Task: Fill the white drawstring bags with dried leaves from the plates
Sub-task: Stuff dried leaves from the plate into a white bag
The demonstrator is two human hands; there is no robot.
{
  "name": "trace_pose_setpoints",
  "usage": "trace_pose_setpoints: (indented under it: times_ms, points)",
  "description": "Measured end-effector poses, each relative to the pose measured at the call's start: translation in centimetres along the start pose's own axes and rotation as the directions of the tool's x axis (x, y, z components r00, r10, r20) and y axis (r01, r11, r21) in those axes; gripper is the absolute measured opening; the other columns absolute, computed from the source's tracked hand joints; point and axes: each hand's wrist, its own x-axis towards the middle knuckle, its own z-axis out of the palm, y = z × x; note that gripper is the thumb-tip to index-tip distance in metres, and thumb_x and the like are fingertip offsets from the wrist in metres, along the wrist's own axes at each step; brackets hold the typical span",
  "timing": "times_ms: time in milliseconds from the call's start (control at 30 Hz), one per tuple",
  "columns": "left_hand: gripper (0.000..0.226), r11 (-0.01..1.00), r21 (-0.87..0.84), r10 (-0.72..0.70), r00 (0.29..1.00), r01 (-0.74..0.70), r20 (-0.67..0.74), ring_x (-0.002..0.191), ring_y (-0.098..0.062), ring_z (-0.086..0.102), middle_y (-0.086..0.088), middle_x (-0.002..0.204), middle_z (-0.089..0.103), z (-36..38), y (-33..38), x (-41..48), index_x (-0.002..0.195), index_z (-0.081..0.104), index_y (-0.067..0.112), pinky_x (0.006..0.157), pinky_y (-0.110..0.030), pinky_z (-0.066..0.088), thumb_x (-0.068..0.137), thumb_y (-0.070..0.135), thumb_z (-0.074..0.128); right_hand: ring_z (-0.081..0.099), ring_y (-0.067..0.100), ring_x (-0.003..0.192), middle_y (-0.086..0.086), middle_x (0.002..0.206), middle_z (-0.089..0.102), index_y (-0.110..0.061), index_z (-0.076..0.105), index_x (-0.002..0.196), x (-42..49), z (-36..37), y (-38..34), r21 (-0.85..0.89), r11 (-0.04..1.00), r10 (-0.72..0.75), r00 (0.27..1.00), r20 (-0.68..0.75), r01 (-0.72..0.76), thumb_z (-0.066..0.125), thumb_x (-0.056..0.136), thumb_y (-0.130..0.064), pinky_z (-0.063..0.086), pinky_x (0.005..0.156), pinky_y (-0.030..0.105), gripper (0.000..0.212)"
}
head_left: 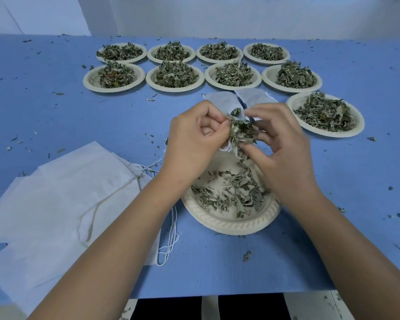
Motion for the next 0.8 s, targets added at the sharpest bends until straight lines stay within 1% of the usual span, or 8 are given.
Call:
trace_pose_setpoints:
  times_ms: [133,200,267,400,467,567,633,800]
  points:
    - [0.023,0.999,0.036,0.016,1.0,-0.016,-0.003,0.048,-0.025,0.055,0.003,0.053,0.06,0.32,-0.13,-0.1,0.073,0.058,0.021,0.053,-0.026,0.046,0.086,0.004,0.066,0.057,0.009,0.102,0.0,0.109,0.054,-0.006,0.059,0.112,-0.22,0.02,-0.27,-0.045,0.997,-0.053,0.996,0.072,0.057,0.059,0.09,-0.011,0.052,0.087,0.031,0.023]
    - [0.026,0.998,0.05,0.04,0.999,-0.04,0.011,0.044,-0.017,0.047,0.006,0.054,0.056,0.42,-0.17,-0.19,0.072,0.056,0.023,0.05,-0.021,0.042,0.084,0.002,0.065,0.056,0.009,0.101,0.002,0.107,0.056,-0.002,0.061,0.11,-0.38,0.13,-0.37,-0.078,0.99,-0.109,0.992,0.062,0.114,0.064,0.088,-0.02,0.051,0.084,0.028,0.028]
    - [0.027,0.997,0.06,0.053,0.998,-0.054,0.016,0.044,-0.007,0.044,0.01,0.055,0.056,0.38,-0.21,-0.2,0.072,0.055,0.023,0.05,-0.015,0.039,0.084,0.001,0.065,0.058,0.011,0.099,0.007,0.105,0.06,0.001,0.064,0.106,-0.33,0.2,-0.31,-0.115,0.981,-0.154,0.988,0.02,0.155,0.072,0.085,-0.015,0.051,0.083,0.028,0.028]
    - [0.018,0.997,0.052,0.062,0.998,-0.063,0.024,0.049,-0.025,0.056,0.007,0.055,0.061,0.35,-0.11,-0.28,0.075,0.058,0.013,0.054,-0.023,0.047,0.085,0.001,0.065,0.063,0.016,0.091,0.007,0.097,0.063,0.001,0.069,0.097,-0.38,0.27,-0.17,-0.1,0.978,-0.195,0.977,-0.093,0.185,0.069,0.082,0.007,0.056,0.074,0.036,0.016]
    - [0.014,0.997,0.028,0.078,0.997,-0.078,0.023,0.051,-0.023,0.06,0.007,0.056,0.063,0.33,-0.04,-0.37,0.078,0.059,0.012,0.055,-0.023,0.049,0.087,0.003,0.065,0.064,0.012,0.088,0.002,0.095,0.064,0.0,0.071,0.096,-0.4,0.28,-0.19,-0.096,0.981,-0.178,0.977,-0.119,0.167,0.068,0.083,0.009,0.057,0.075,0.032,0.016]
    - [0.012,0.995,0.004,0.099,0.994,-0.099,0.036,0.055,-0.035,0.061,0.002,0.056,0.063,0.43,0.0,-0.53,0.079,0.061,0.012,0.057,-0.038,0.053,0.089,0.007,0.067,0.063,0.01,0.081,0.004,0.089,0.069,-0.001,0.073,0.091,-0.33,0.42,-0.07,-0.19,0.968,-0.182,0.979,-0.091,0.162,0.066,0.082,0.01,0.053,0.075,0.021,0.016]
    - [0.011,0.995,0.003,0.101,0.993,-0.102,0.064,0.055,-0.044,0.058,0.002,0.053,0.059,0.57,-0.04,-0.57,0.08,0.061,0.009,0.059,-0.044,0.054,0.089,0.006,0.067,0.064,0.014,0.076,0.007,0.085,0.071,0.0,0.073,0.087,-0.3,0.49,0.0,-0.241,0.953,-0.196,0.98,-0.021,0.186,0.066,0.081,0.011,0.051,0.072,0.021,0.015]
    - [0.015,0.998,0.003,0.067,0.998,-0.067,-0.002,0.055,-0.035,0.06,0.006,0.056,0.063,0.34,0.0,-0.23,0.078,0.06,0.017,0.054,-0.031,0.049,0.088,0.008,0.067,0.057,0.011,0.094,0.004,0.102,0.058,-0.001,0.061,0.098,-0.07,-0.07,0.11,-0.175,0.977,-0.113,0.992,0.06,0.122,0.07,0.082,0.001,0.051,0.08,0.027,0.019]
